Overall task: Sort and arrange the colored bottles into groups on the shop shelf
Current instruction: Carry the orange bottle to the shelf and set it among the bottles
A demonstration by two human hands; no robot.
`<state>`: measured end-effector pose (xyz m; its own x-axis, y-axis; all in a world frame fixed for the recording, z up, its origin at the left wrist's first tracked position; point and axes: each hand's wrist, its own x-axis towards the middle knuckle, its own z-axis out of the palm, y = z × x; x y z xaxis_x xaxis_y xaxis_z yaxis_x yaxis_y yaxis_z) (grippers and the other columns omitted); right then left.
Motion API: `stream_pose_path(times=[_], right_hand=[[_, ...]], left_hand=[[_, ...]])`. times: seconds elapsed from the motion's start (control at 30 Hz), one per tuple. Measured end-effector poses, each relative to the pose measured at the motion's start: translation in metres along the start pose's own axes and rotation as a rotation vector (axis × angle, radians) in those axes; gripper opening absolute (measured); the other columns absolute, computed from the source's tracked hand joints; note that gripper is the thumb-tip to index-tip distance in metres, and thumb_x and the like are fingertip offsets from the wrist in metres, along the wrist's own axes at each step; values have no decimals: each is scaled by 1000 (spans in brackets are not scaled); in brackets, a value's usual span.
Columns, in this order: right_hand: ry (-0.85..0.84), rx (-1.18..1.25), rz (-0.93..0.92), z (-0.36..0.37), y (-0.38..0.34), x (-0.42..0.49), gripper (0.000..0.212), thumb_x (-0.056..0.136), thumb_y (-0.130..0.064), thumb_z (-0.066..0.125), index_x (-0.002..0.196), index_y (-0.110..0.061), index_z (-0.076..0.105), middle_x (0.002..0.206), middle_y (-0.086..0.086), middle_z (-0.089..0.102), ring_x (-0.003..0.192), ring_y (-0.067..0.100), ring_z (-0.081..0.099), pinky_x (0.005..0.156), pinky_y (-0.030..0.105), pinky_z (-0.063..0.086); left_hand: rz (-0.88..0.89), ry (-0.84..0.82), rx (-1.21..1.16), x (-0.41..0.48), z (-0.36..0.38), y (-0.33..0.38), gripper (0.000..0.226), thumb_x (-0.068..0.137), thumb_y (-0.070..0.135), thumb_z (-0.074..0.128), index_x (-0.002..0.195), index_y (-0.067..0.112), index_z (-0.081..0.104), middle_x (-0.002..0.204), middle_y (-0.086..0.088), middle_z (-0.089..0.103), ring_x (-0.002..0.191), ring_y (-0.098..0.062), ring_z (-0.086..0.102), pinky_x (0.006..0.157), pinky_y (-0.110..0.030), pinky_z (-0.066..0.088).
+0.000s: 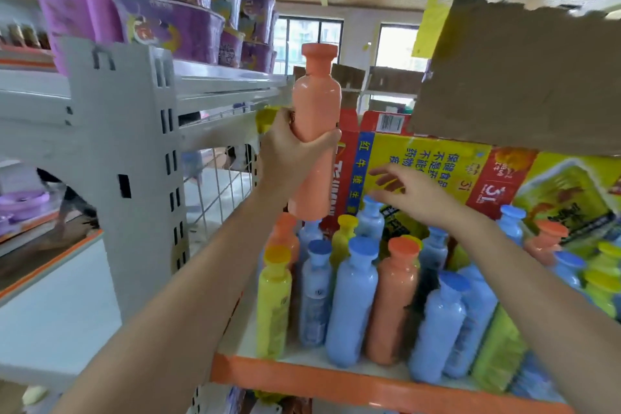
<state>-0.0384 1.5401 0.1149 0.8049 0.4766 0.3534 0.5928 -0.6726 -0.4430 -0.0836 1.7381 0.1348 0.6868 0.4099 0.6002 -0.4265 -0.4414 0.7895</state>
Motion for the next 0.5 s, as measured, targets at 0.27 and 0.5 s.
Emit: stream_pose_path(times=[0.27,0.5], right_hand=[[-109,-146,-46,5,19,46,49,88,-41,57,132,-22,45,126,3,54,108,19,54,92,36,46],[-193,-154,-134,9,42,89,53,89,-43,55,136,-23,40,131,3,51,113,17,51,90,30,42]], left_hand=[[7,64,47,54,41,-25,64,63,34,81,115,15,50,101,3,60,87,-15,58,78,-33,53],[-55,-43,31,86,55,-53,73,64,15,81,124,10,40,117,-4,54,99,-15,53,75,-26,45]])
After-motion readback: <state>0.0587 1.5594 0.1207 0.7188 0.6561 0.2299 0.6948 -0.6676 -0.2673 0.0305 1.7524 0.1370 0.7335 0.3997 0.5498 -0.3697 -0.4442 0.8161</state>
